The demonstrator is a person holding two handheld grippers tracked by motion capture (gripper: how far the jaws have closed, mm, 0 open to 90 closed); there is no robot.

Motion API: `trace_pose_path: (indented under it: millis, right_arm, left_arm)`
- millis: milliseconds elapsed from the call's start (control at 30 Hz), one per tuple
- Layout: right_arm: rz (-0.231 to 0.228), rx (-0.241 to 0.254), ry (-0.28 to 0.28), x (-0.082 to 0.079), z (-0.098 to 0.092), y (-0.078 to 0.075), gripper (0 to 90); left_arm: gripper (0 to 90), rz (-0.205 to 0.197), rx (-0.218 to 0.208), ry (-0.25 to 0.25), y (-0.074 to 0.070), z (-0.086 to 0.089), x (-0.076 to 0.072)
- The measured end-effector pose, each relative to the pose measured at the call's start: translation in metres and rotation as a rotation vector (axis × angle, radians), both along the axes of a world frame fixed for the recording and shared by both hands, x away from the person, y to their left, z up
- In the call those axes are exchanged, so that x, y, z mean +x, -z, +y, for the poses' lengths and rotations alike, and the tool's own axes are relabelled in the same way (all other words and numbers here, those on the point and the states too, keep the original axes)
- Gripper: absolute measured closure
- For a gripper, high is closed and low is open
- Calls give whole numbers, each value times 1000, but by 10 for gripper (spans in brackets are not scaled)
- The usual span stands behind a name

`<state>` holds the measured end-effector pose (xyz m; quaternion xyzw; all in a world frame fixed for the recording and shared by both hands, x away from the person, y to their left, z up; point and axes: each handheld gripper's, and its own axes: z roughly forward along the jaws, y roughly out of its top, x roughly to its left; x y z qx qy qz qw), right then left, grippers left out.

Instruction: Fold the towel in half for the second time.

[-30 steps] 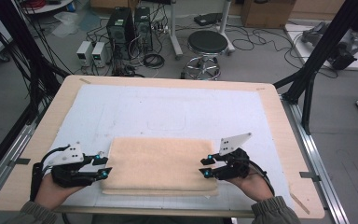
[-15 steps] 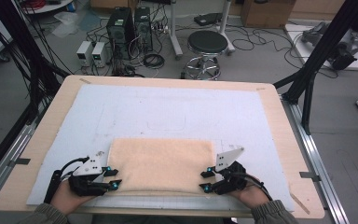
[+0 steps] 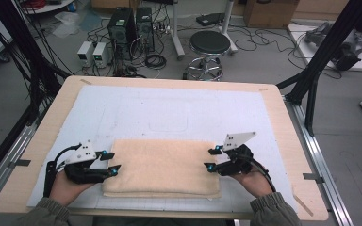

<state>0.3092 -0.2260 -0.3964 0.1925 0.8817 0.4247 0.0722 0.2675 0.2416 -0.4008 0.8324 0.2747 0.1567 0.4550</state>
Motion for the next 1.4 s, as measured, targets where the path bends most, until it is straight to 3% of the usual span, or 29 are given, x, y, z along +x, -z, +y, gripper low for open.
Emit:
trace_pose_path:
  millis: [100, 267, 367, 600, 733, 867, 1033, 1133, 1267, 1400]
  right_arm:
    - [-6, 15, 49, 14, -4, -1, 385]
    - [15, 52, 135, 36, -9, 9, 319]
    - [35, 43, 150, 45, -7, 18, 299]
    - [50, -21, 156, 53, 2, 32, 279]
    - [70, -45, 151, 55, 6, 38, 284]
    - [156, -8, 139, 60, 5, 45, 354]
    - [193, 12, 76, 61, 4, 45, 557]
    - [204, 22, 58, 61, 4, 45, 661]
    - [126, -32, 46, 55, 9, 37, 714]
    - [69, -38, 54, 51, 9, 29, 733]
  left_arm:
    - [423, -14, -7, -45, -1, 1, 14]
    - [358, 11, -2, -148, 8, 4, 40]
    - [354, 29, 2, -190, 15, 6, 53]
    - [408, 72, -17, -237, 31, 6, 75]
    - [408, 136, -5, -214, 38, 5, 81]
    - [485, 164, -16, -190, 41, 2, 81]
    - [576, 186, -34, -179, 42, 2, 80]
    - [642, 169, -14, -164, 41, 0, 79]
    - [756, 103, 45, -166, 35, -5, 72]
    - [790, 71, 39, -193, 29, -3, 70]
